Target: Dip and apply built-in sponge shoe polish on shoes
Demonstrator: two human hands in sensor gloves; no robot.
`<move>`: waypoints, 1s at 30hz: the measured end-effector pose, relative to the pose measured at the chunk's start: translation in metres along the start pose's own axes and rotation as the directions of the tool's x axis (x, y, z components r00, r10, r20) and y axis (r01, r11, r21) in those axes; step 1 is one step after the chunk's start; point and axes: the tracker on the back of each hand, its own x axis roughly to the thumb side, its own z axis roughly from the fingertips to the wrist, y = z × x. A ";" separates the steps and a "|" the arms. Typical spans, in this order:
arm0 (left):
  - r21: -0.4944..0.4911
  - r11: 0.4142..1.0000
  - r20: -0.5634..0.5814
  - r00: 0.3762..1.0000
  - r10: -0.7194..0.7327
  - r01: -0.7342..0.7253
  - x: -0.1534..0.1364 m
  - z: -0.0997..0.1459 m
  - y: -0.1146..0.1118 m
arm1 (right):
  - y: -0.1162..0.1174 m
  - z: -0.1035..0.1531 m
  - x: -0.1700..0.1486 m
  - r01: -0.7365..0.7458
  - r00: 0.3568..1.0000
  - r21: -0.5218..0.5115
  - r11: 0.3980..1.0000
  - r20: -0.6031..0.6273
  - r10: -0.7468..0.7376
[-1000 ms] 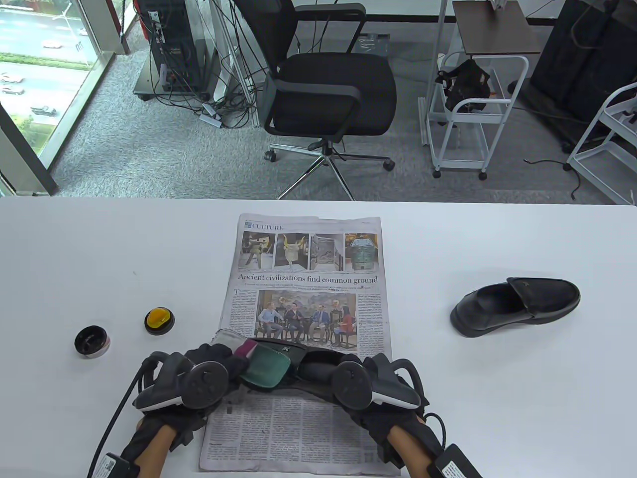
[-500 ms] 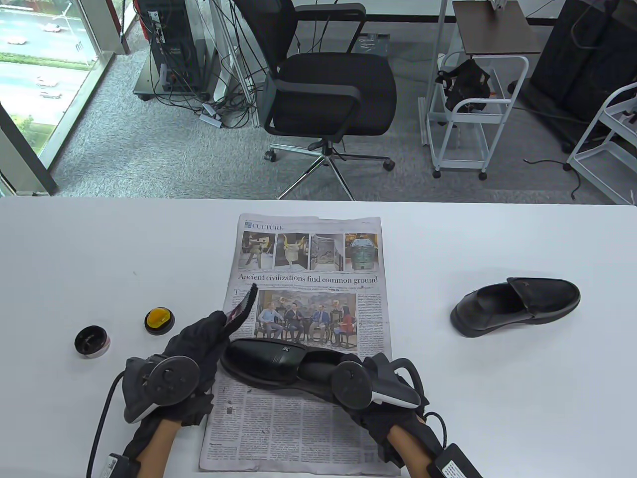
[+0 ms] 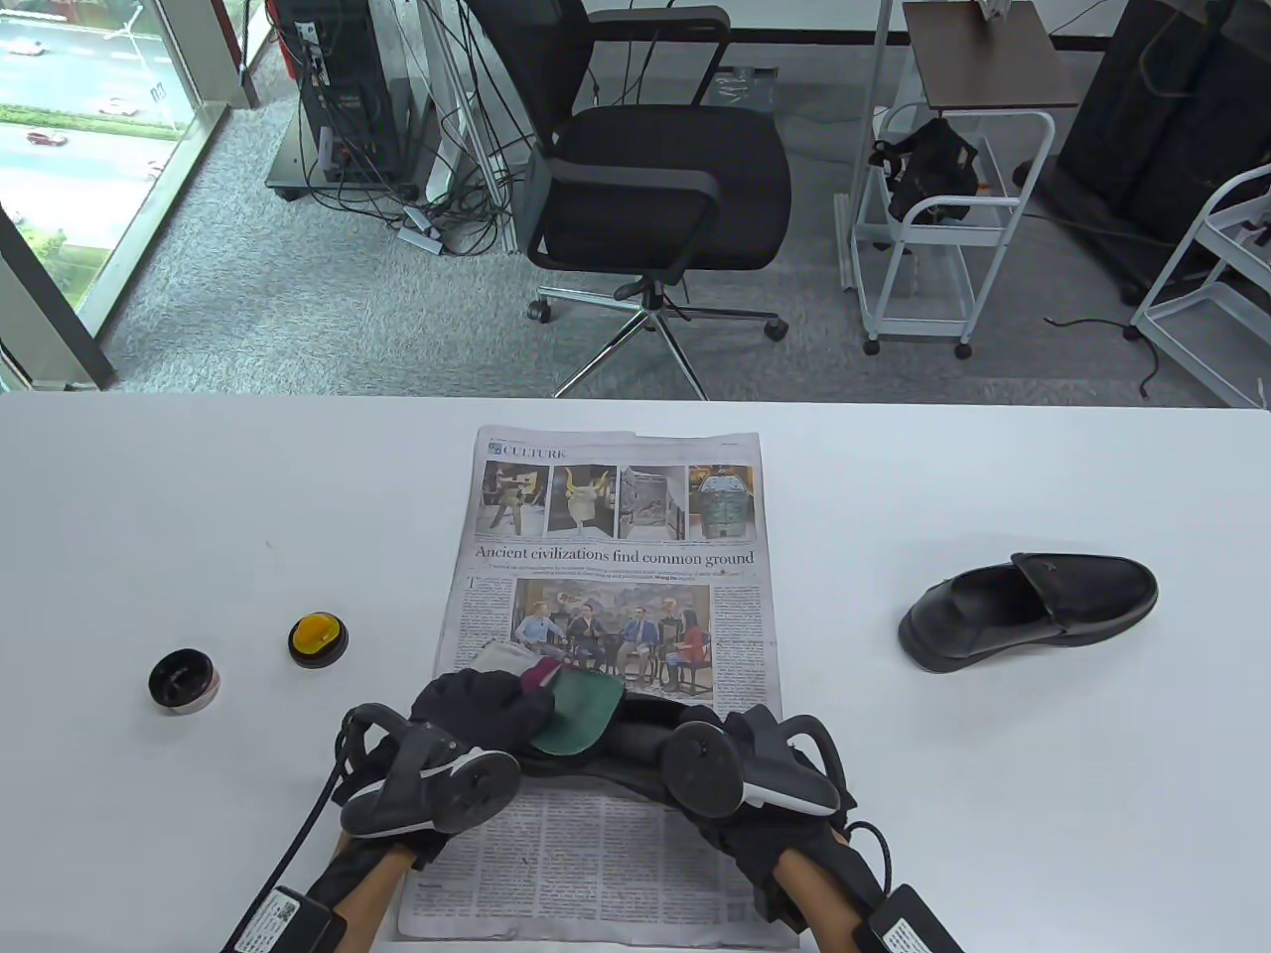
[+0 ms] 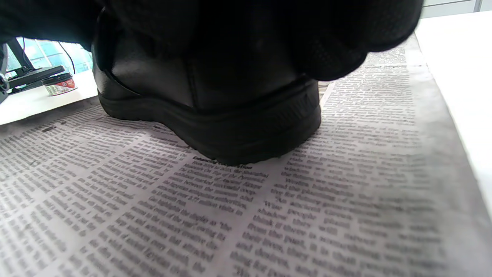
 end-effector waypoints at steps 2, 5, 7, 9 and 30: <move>-0.037 0.999 -0.037 0.999 0.035 -0.037 -0.010 0.002 -0.003 | 0.000 0.000 0.000 0.002 1.000 -0.001 1.000 -0.001 -0.002; -0.062 0.997 -0.116 0.992 0.043 -0.051 -0.025 0.005 -0.006 | 0.000 0.000 0.000 0.005 1.000 -0.001 1.000 -0.002 -0.005; -0.050 0.996 -0.174 0.983 0.059 -0.068 -0.036 0.009 -0.006 | 0.000 0.000 0.000 0.006 1.000 -0.001 1.000 -0.002 -0.006; -0.008 0.992 -0.243 0.963 0.119 -0.125 -0.047 0.013 -0.003 | 0.000 0.000 0.000 0.004 1.000 0.000 1.000 -0.002 -0.004; -0.106 0.953 0.106 0.950 0.293 -0.282 0.022 0.007 0.016 | 0.000 0.000 0.000 -0.002 1.000 0.003 1.000 -0.002 0.002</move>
